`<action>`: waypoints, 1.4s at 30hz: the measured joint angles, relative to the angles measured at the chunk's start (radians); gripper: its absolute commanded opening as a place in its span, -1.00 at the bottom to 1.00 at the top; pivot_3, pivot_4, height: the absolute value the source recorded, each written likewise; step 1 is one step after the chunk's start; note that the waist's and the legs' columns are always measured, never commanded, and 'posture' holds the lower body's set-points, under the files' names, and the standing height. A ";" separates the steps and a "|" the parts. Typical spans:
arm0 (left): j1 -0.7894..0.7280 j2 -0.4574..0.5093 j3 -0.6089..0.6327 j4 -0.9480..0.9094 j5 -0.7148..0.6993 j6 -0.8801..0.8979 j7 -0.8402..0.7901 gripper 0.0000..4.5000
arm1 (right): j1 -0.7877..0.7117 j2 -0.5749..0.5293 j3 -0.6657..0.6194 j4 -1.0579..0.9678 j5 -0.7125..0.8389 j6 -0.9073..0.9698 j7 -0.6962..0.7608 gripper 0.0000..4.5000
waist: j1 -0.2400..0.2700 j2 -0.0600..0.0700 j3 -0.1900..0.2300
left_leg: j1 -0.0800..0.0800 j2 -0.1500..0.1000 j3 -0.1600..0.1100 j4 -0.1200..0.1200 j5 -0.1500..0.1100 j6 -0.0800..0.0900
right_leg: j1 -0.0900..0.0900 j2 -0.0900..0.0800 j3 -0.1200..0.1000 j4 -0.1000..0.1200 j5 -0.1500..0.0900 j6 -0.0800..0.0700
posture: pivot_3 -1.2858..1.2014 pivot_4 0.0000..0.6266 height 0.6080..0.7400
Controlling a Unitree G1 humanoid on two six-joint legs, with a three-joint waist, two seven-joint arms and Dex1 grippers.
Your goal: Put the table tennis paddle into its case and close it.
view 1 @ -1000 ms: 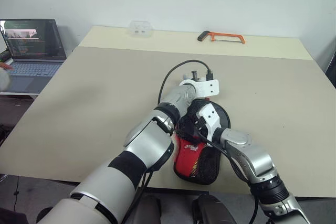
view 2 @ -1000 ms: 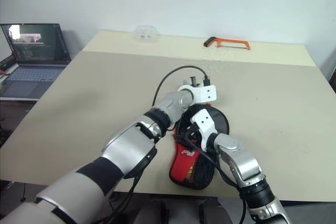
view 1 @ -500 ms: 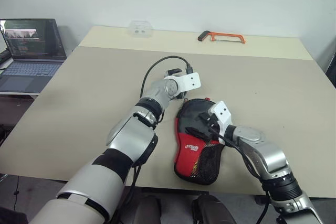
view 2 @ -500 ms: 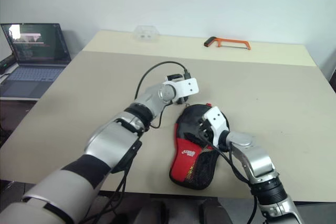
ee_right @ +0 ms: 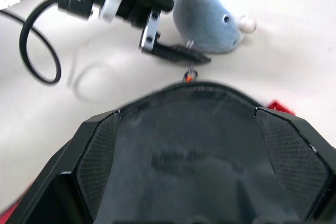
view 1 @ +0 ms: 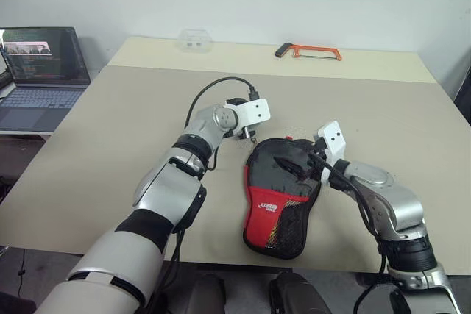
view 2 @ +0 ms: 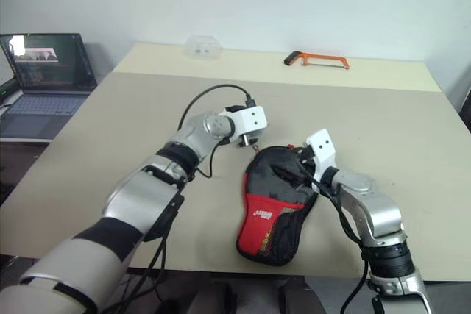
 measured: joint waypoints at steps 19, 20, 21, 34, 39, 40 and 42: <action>0.017 0.049 0.053 -0.063 -0.082 -0.012 -0.160 0.99 | -0.008 -0.017 -0.173 0.013 0.006 0.126 -0.157 1.00 | -0.004 0.000 0.000 | 0.000 0.000 0.001 0.000 0.000 0.000 | 0.000 0.000 0.001 0.001 0.001 -0.002 | 0.03 -0.52 1.00; 0.025 0.065 0.058 -0.083 -0.088 -0.012 -0.181 0.99 | -0.007 -0.018 -0.176 0.009 0.007 0.140 -0.159 1.00 | -0.005 0.000 0.000 | 0.001 0.000 0.001 -0.001 0.000 0.000 | -0.001 0.000 0.001 0.001 0.001 -0.002 | 0.03 -0.52 1.00; 0.036 0.083 0.062 -0.104 -0.099 -0.012 -0.205 0.99 | -0.006 -0.018 -0.177 0.006 0.009 0.160 -0.166 1.00 | -0.006 0.000 0.000 | 0.001 0.001 0.001 -0.001 0.000 0.000 | -0.001 0.000 0.001 0.001 0.001 -0.002 | 0.03 -0.52 1.00; 0.189 0.234 0.093 -0.474 -0.203 0.146 -0.464 0.99 | -0.029 0.032 -0.189 0.118 0.048 0.246 -0.191 1.00 | -0.001 0.001 0.001 | 0.000 0.001 0.000 0.000 0.000 0.000 | -0.001 0.000 0.002 0.001 0.001 -0.002 | 0.03 -0.52 1.00; 0.209 0.325 0.163 -0.718 -0.322 0.293 -0.589 1.00 | -0.056 0.031 -0.185 0.167 0.045 0.227 -0.181 0.83 | -0.005 0.001 0.001 | 0.000 0.001 0.001 0.000 0.000 0.000 | -0.001 0.000 0.002 0.002 0.001 -0.002 | 0.03 -0.52 1.00; 0.219 0.347 0.182 -0.771 -0.352 0.318 -0.621 1.00 | -0.059 0.031 -0.182 0.174 0.041 0.221 -0.178 0.74 | -0.007 0.001 0.001 | 0.000 0.002 0.001 0.000 0.000 0.000 | -0.001 0.000 0.002 0.002 0.001 -0.002 | 0.03 -0.52 1.00; 0.241 0.396 0.205 -0.857 -0.404 0.355 -0.681 1.00 | -0.062 0.027 -0.179 0.190 0.036 0.207 -0.173 0.44 | -0.009 0.001 0.001 | 0.001 0.002 0.001 0.000 0.000 0.000 | -0.001 0.000 0.002 0.002 0.001 -0.002 | 0.03 -0.52 1.00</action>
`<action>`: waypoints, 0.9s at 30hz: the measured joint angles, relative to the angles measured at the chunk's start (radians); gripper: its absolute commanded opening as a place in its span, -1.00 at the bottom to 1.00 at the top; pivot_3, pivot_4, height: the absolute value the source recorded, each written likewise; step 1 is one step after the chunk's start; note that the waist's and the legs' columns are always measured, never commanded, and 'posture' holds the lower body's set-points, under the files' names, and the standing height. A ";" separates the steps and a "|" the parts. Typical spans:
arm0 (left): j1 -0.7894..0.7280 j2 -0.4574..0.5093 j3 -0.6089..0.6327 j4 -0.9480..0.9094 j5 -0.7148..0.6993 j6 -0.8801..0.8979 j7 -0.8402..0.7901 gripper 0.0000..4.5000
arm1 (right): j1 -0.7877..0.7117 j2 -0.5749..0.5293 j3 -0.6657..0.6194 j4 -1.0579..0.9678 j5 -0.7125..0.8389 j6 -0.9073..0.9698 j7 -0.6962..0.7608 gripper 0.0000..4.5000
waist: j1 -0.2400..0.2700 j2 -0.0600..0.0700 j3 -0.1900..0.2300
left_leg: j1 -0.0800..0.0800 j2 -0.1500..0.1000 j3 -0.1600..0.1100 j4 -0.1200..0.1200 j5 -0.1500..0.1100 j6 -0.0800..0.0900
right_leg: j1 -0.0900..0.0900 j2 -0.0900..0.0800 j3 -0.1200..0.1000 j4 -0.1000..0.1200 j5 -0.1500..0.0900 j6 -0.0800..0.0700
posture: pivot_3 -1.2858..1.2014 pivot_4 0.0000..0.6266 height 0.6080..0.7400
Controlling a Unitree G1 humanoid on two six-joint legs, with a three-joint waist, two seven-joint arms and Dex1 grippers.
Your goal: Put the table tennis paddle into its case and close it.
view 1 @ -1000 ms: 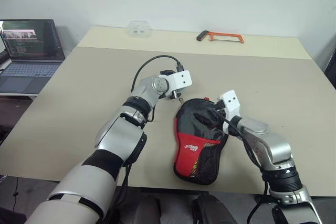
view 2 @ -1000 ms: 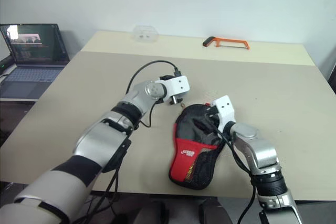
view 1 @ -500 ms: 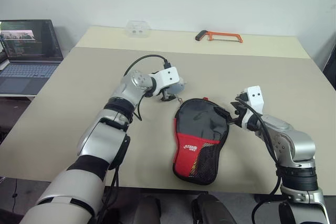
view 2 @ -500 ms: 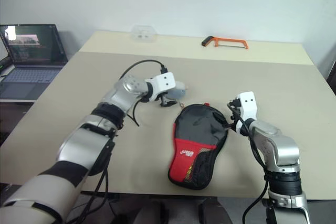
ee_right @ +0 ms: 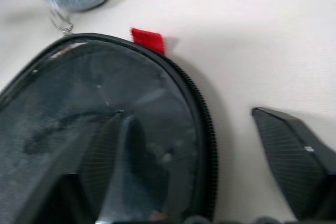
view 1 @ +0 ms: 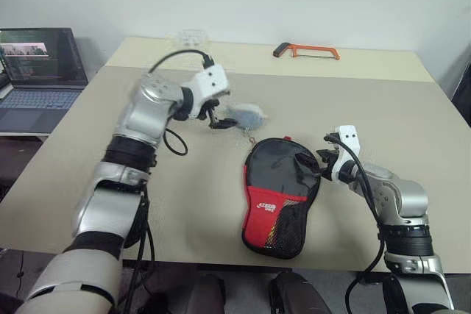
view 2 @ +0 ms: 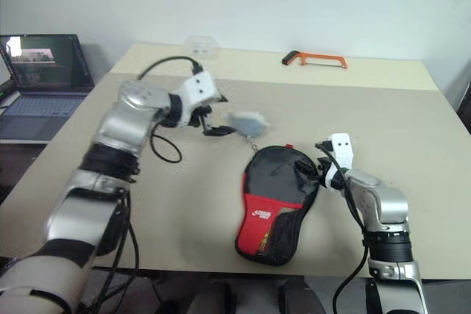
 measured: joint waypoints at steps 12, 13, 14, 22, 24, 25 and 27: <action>0.136 0.237 0.030 -0.201 -0.128 0.061 -0.156 1.00 | -0.012 -0.005 0.031 0.022 -0.004 -0.034 0.027 -0.99 | -0.016 0.001 0.000 | 0.001 0.001 -0.001 0.001 0.000 0.000 | 0.000 0.001 0.001 0.002 -0.002 0.002 | 0.03 -0.52 1.00; 0.137 0.246 0.030 -0.205 -0.129 0.061 -0.154 1.00 | -0.012 -0.005 0.033 0.023 -0.004 -0.036 0.028 -0.99 | -0.017 0.001 0.000 | 0.001 0.001 -0.001 0.001 0.000 0.000 | 0.000 0.001 0.002 0.002 -0.002 0.002 | 0.03 -0.52 1.00; 0.138 0.253 0.030 -0.206 -0.129 0.061 -0.152 1.00 | -0.012 -0.005 0.036 0.024 -0.005 -0.040 0.028 -0.99 | -0.017 0.001 0.000 | 0.001 0.001 -0.001 0.001 0.000 0.000 | 0.000 0.001 0.002 0.002 -0.002 0.002 | 0.03 -0.52 1.00; 0.165 0.270 0.029 -0.208 -0.129 0.063 -0.141 1.00 | -0.018 -0.035 0.117 0.026 -0.068 -0.101 0.056 -0.99 | -0.022 0.001 0.000 | 0.002 0.001 0.000 0.001 0.000 0.000 | 0.000 0.001 0.003 0.003 -0.002 0.002 | 0.03 -0.52 1.00; 0.165 0.271 0.029 -0.208 -0.129 0.063 -0.136 1.00 | -0.021 -0.030 0.141 0.030 -0.086 -0.128 0.068 -0.99 | -0.027 0.001 0.000 | 0.002 0.001 0.000 0.001 0.000 0.000 | -0.001 0.002 0.003 0.004 -0.002 0.002 | 0.03 -0.52 1.00; 0.165 0.272 0.029 -0.208 -0.129 0.063 -0.136 1.00 | -0.025 -0.024 0.151 0.035 -0.088 -0.138 0.075 -0.99 | -0.030 0.001 0.000 | 0.002 0.001 0.000 0.001 0.000 0.000 | -0.002 0.002 0.004 0.004 -0.002 0.002 | 0.03 -0.52 1.00; 0.165 0.273 0.029 -0.208 -0.129 0.063 -0.135 1.00 | -0.029 -0.019 0.180 0.036 -0.089 -0.160 0.097 -0.99 | -0.034 0.001 0.000 | 0.000 0.001 0.001 0.001 0.000 0.000 | -0.005 0.002 0.004 0.007 -0.003 0.001 | 0.03 -0.52 1.00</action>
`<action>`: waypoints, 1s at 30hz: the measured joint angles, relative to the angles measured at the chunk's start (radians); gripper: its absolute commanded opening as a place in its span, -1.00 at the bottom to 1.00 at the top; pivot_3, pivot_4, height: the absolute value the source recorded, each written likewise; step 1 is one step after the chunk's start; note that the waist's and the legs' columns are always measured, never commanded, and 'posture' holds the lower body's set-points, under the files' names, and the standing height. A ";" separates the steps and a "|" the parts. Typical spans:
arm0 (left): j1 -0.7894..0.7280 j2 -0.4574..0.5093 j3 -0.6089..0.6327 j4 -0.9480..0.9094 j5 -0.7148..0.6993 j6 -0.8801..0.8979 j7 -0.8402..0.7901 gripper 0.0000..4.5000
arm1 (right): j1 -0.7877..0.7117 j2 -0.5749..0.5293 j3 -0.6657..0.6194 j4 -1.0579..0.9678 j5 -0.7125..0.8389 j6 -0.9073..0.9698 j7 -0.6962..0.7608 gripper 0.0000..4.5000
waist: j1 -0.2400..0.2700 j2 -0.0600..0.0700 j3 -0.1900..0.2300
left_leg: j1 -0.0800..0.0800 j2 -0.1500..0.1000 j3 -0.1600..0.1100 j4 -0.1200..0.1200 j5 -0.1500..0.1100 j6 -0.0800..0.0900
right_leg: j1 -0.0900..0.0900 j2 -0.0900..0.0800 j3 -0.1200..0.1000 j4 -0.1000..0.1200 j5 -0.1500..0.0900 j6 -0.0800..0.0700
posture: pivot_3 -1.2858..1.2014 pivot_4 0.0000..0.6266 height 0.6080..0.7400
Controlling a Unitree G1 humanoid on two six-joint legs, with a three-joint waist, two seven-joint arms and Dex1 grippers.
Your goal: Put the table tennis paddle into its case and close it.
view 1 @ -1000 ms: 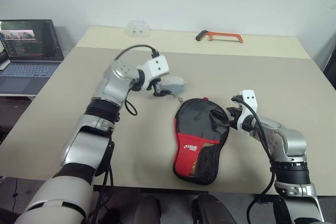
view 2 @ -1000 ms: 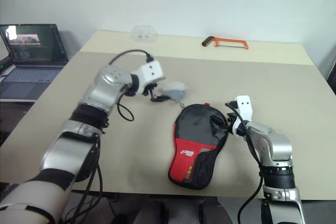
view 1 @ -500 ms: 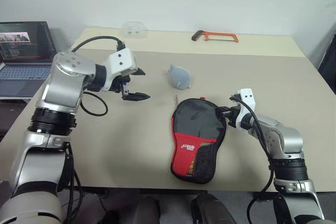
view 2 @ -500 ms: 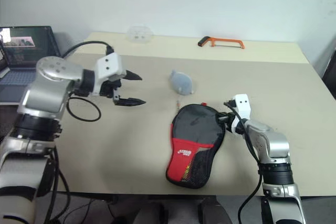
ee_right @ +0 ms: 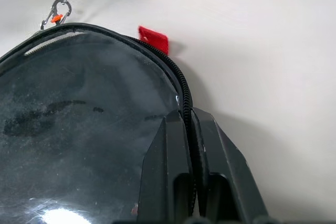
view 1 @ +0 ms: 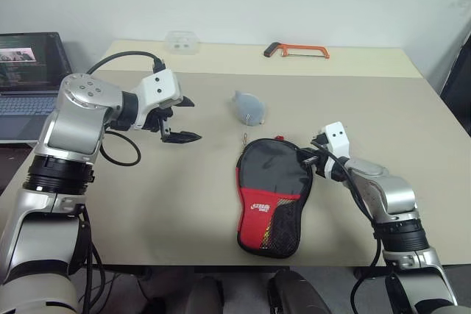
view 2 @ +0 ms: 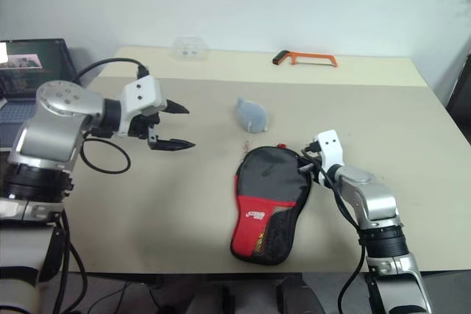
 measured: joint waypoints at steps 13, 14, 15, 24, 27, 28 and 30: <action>0.000 0.013 -0.005 0.001 0.006 -0.005 0.004 1.00 | 0.001 0.008 0.057 -0.004 0.001 -0.049 0.080 -0.99 | -0.002 0.000 0.000 | -0.008 0.000 0.000 0.000 0.000 0.000 | -0.009 0.000 0.000 0.002 0.001 -0.004 | 0.03 -0.52 1.00; -0.001 0.012 -0.006 0.003 0.009 -0.010 0.008 1.00 | 0.001 0.007 0.055 -0.004 0.001 -0.049 0.080 -0.99 | -0.002 0.000 0.000 | -0.008 0.000 0.000 0.000 0.000 0.000 | -0.009 0.000 0.000 0.002 0.001 -0.004 | 0.03 -0.52 1.00; -0.003 0.010 -0.006 0.007 0.013 -0.013 0.014 1.00 | 0.001 0.007 0.054 -0.004 0.002 -0.049 0.079 -0.99 | -0.001 0.000 0.000 | -0.008 0.000 0.000 0.000 0.000 0.000 | -0.009 0.000 0.000 0.002 0.001 -0.004 | 0.03 -0.52 1.00; -0.052 -0.039 -0.014 0.113 0.062 -0.063 0.092 1.00 | 0.028 -0.059 0.024 -0.082 0.018 -0.034 0.105 0.08 | 0.018 0.000 0.000 | -0.009 0.000 0.000 0.000 0.000 0.000 | -0.010 0.000 -0.001 0.002 0.001 -0.004 | 0.03 -0.52 1.00; -0.058 -0.051 -0.016 0.130 0.067 -0.080 0.092 1.00 | 0.033 -0.077 0.014 -0.125 0.045 -0.018 0.125 0.57 | 0.019 0.000 0.000 | -0.009 0.000 0.000 0.001 0.000 0.000 | -0.010 0.000 -0.001 0.002 0.001 -0.004 | 0.03 -0.52 1.00; -0.062 -0.052 -0.017 0.135 0.071 -0.083 0.092 1.00 | 0.034 -0.087 0.011 -0.141 0.051 -0.013 0.130 0.73 | 0.019 0.000 0.000 | -0.009 0.000 0.000 0.001 0.000 0.000 | -0.010 0.000 -0.001 0.002 0.001 -0.004 | 0.03 -0.52 1.00; -0.072 -0.052 -0.019 0.153 0.076 -0.093 0.091 1.00 | 0.041 -0.102 -0.006 -0.169 0.064 -0.002 0.145 0.86 | 0.020 0.000 0.000 | -0.009 0.000 0.000 0.001 0.000 0.000 | -0.010 0.000 -0.001 0.002 0.001 -0.004 | 0.03 -0.52 1.00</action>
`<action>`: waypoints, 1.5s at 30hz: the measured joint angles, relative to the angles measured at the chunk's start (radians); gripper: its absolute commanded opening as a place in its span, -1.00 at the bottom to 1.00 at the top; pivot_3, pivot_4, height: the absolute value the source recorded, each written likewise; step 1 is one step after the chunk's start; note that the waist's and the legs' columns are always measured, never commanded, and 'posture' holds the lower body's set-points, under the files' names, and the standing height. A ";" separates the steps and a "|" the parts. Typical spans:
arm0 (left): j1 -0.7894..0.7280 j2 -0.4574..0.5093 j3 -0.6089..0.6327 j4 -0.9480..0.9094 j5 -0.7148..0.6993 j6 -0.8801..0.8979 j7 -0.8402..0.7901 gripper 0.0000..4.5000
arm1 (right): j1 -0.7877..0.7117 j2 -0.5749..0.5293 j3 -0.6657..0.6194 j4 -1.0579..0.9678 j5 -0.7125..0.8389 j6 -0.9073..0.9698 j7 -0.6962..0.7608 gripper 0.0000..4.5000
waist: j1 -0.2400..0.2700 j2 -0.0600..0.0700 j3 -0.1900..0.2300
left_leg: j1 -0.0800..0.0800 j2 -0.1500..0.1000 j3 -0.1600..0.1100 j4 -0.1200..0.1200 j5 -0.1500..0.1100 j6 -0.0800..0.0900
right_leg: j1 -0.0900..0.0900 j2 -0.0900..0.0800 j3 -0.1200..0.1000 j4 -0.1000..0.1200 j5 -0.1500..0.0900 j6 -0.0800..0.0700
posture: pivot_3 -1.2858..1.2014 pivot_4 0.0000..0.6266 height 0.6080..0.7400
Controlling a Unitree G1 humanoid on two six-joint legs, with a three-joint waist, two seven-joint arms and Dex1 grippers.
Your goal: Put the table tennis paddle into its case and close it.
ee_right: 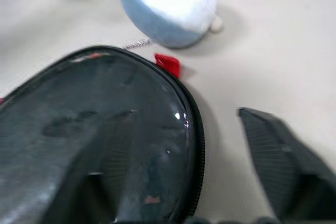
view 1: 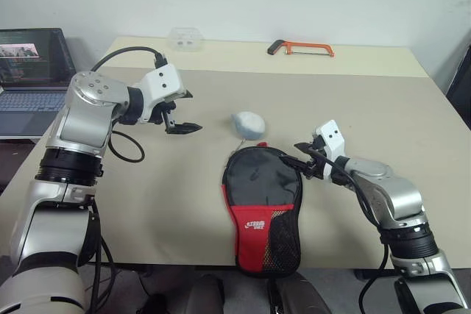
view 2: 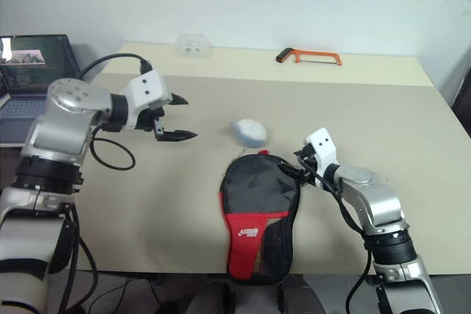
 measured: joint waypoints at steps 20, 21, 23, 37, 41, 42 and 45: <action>-0.234 -0.406 -0.061 0.514 0.060 -0.213 0.150 1.00 | 0.059 0.226 0.193 0.029 -0.020 -0.100 -0.095 0.99 | 0.022 -0.001 -0.001 | -0.004 -0.001 0.000 0.002 0.000 0.000 | -0.002 0.000 -0.003 0.000 0.000 0.000 | 0.03 -0.52 1.00; -0.253 -0.424 -0.061 0.564 0.068 -0.228 0.163 1.00 | 0.066 0.230 0.193 0.030 -0.021 -0.108 -0.095 0.99 | 0.021 -0.001 -0.001 | -0.005 -0.001 0.000 0.002 0.000 0.000 | -0.003 -0.001 -0.004 -0.001 0.000 0.000 | 0.03 -0.52 1.00; -0.298 -0.454 -0.073 0.651 0.096 -0.263 0.196 1.00 | 0.066 0.238 0.195 0.032 -0.019 -0.094 -0.094 0.99 | 0.020 -0.001 -0.001 | -0.005 -0.001 -0.001 0.002 0.000 0.000 | -0.003 0.000 -0.004 0.000 0.000 0.000 | 0.03 -0.52 1.00; -0.349 -0.552 -0.151 0.882 0.260 -0.354 0.316 1.00 | 0.060 0.256 0.200 0.048 -0.021 -0.077 -0.086 0.99 | 0.018 -0.002 -0.002 | 0.002 -0.001 -0.001 0.001 0.000 0.000 | 0.002 0.000 -0.004 0.003 -0.001 0.002 | 0.03 -0.52 1.00; -0.349 -0.573 -0.151 0.897 0.280 -0.345 0.341 1.00 | 0.061 0.257 0.200 0.048 -0.024 -0.077 -0.086 0.99 | 0.019 -0.003 -0.003 | 0.002 -0.001 -0.001 0.002 0.000 0.000 | 0.003 0.000 -0.004 0.003 -0.001 0.002 | 0.03 -0.52 1.00; -0.349 -0.578 -0.151 0.898 0.284 -0.336 0.347 1.00 | 0.061 0.257 0.200 0.048 -0.024 -0.077 -0.087 0.99 | 0.019 -0.003 -0.003 | 0.003 -0.001 -0.001 0.002 0.000 0.000 | 0.003 0.000 -0.004 0.003 -0.001 0.002 | 0.03 -0.52 1.00; -0.349 -0.591 -0.163 0.901 0.302 -0.307 0.373 1.00 | 0.061 0.259 0.200 0.049 -0.030 -0.077 -0.087 0.99 | 0.019 -0.003 -0.004 | 0.004 -0.001 -0.001 0.002 0.000 0.000 | 0.004 0.000 -0.004 0.003 -0.001 0.002 | 0.03 -0.52 1.00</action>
